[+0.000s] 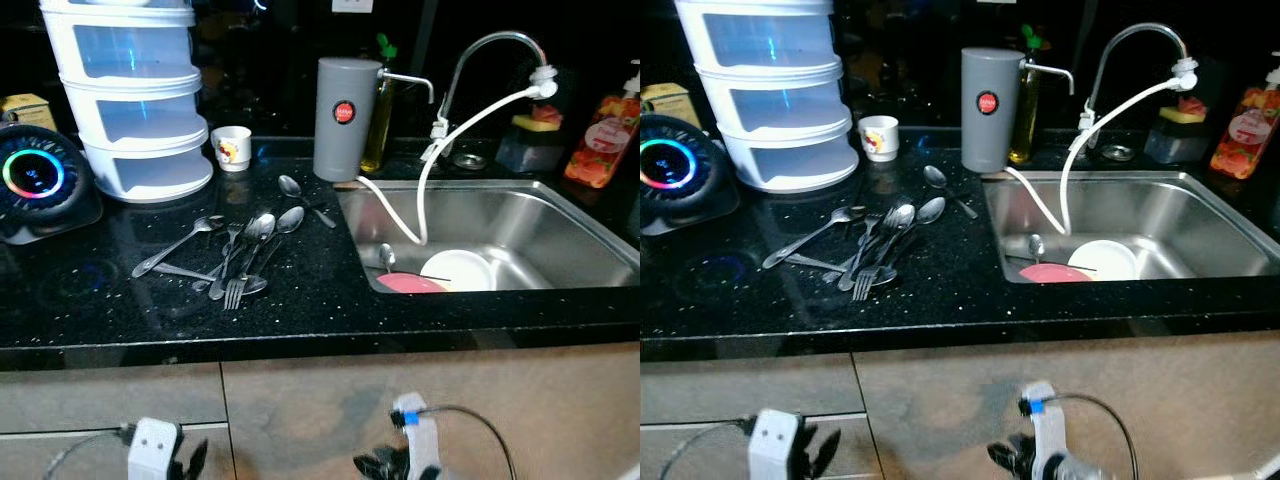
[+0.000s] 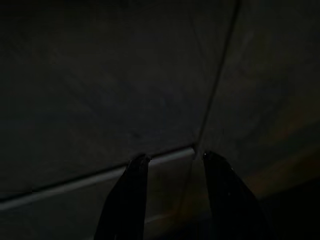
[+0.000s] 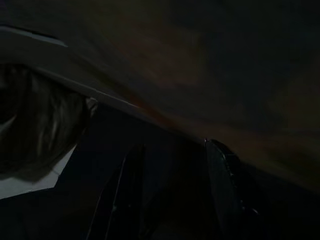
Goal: Kitchen organization
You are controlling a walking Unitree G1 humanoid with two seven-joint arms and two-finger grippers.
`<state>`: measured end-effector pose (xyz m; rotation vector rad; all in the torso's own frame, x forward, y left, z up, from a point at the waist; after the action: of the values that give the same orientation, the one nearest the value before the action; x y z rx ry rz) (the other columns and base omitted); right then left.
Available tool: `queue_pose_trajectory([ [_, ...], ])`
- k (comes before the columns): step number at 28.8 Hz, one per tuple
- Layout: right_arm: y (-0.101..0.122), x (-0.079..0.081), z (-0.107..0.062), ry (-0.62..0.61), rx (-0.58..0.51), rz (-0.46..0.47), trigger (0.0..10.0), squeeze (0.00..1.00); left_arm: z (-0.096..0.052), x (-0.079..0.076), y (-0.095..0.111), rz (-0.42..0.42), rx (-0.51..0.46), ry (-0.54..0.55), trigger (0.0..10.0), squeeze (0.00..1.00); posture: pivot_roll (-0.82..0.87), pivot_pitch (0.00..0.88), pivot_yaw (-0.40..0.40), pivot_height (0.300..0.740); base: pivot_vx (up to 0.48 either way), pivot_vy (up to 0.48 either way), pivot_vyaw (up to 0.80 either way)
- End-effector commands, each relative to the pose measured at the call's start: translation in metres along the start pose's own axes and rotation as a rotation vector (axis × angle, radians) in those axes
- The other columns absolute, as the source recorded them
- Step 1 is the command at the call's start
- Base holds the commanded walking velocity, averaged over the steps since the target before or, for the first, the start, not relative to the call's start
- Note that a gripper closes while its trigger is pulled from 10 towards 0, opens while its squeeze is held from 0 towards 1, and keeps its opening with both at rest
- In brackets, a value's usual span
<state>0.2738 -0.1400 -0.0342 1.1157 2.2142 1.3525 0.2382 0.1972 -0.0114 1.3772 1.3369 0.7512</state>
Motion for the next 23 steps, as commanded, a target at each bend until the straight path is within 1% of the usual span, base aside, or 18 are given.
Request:
queue_pose_trajectory([
  [1, -0.017, 0.004, -0.001, 0.000, 0.087, -0.009, 10.0, 0.00, -0.003, 0.004, -0.015, -0.005, 0.072, 0.021, 10.0, 0.00, 0.06, 0.037, -0.044, 0.740, 0.000, 0.000, 0.00],
  [2, -0.022, 0.004, -0.001, -0.014, 0.118, -0.019, 10.0, 0.00, -0.003, 0.006, -0.020, -0.005, 0.096, 0.039, 10.0, 0.00, 0.06, 0.037, -0.044, 0.740, 0.000, 0.000, 0.00],
  [3, -0.039, 0.005, -0.002, -0.073, 0.210, -0.025, 10.0, 0.00, -0.005, 0.013, -0.039, -0.048, 0.173, 0.112, 10.0, 0.00, 0.06, 0.034, -0.050, 0.740, 0.000, 0.000, 0.00],
  [4, -0.039, 0.005, -0.002, -0.073, 0.210, -0.025, 10.0, 0.00, -0.005, 0.013, -0.039, -0.048, 0.173, 0.112, 10.0, 0.00, 0.06, 0.034, -0.050, 0.740, 0.000, 0.000, 0.00],
  [5, -0.056, 0.006, -0.005, -0.160, 0.299, -0.014, 10.0, 0.00, -0.010, 0.019, -0.062, -0.096, 0.276, 0.215, 10.0, 0.00, 0.06, 0.030, -0.053, 0.740, 0.000, 0.000, 0.00],
  [6, -0.066, 0.007, -0.008, -0.210, 0.353, -0.005, 10.0, 0.00, -0.016, 0.020, -0.076, -0.128, 0.345, 0.277, 10.0, 0.00, 0.06, 0.030, -0.053, 0.740, 0.000, 0.000, 0.00],
  [7, -0.083, 0.010, -0.014, -0.321, 0.411, 0.059, 10.0, 0.00, -0.025, 0.020, -0.095, -0.171, 0.432, 0.363, 10.0, 0.00, 0.06, 0.032, -0.046, 0.740, 0.000, 0.000, 0.00],
  [9, -0.092, 0.014, -0.017, -0.364, 0.423, 0.112, 10.0, 0.00, -0.027, 0.014, -0.101, -0.188, 0.461, 0.365, 10.0, 0.00, 0.05, 0.031, -0.036, 0.740, 0.000, 0.000, 0.00],
  [10, -0.093, 0.015, -0.017, -0.371, 0.424, 0.125, 10.0, 0.00, -0.027, 0.012, -0.102, -0.190, 0.468, 0.360, 10.0, 0.00, 0.05, 0.031, -0.036, 0.740, 0.000, 0.000, 0.00],
  [13, -0.104, 0.021, -0.021, -0.401, 0.449, 0.163, 10.0, 0.00, -0.021, 0.004, -0.100, -0.168, 0.465, 0.326, 10.0, 0.00, 0.05, 0.033, -0.031, 0.740, 0.000, 0.000, 0.00],
  [16, -0.107, 0.024, -0.022, -0.402, 0.457, 0.155, 10.0, 0.00, -0.016, 0.003, -0.098, -0.155, 0.458, 0.313, 10.0, 0.00, 0.05, 0.033, -0.031, 0.740, 0.000, 0.000, 0.00],
  [19, -0.105, 0.025, -0.019, -0.406, 0.446, 0.133, 10.0, 0.00, -0.010, 0.003, -0.094, -0.157, 0.436, 0.318, 10.0, 0.00, 0.05, 0.033, -0.031, 0.740, 0.000, 0.000, 0.00],
  [23, -0.105, 0.025, -0.019, -0.424, 0.446, 0.124, 10.0, 0.00, -0.006, 0.001, -0.091, -0.162, 0.420, 0.319, 10.0, 0.00, 0.05, 0.034, -0.032, 0.740, 0.000, 0.000, 0.00],
])
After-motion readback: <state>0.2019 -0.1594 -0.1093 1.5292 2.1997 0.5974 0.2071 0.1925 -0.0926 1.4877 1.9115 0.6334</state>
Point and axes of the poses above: a point about 5 cm out from each wrist's last joint towards the gripper, its own z axis pointing out of the wrist towards the gripper, its own y axis along the axis of the wrist's last joint, x = y × z, the point moved 3 cm from there along z, pointing out of the wrist towards the gripper, and after that the axes turned 14 degrees about -z, right-handed, at the moved point
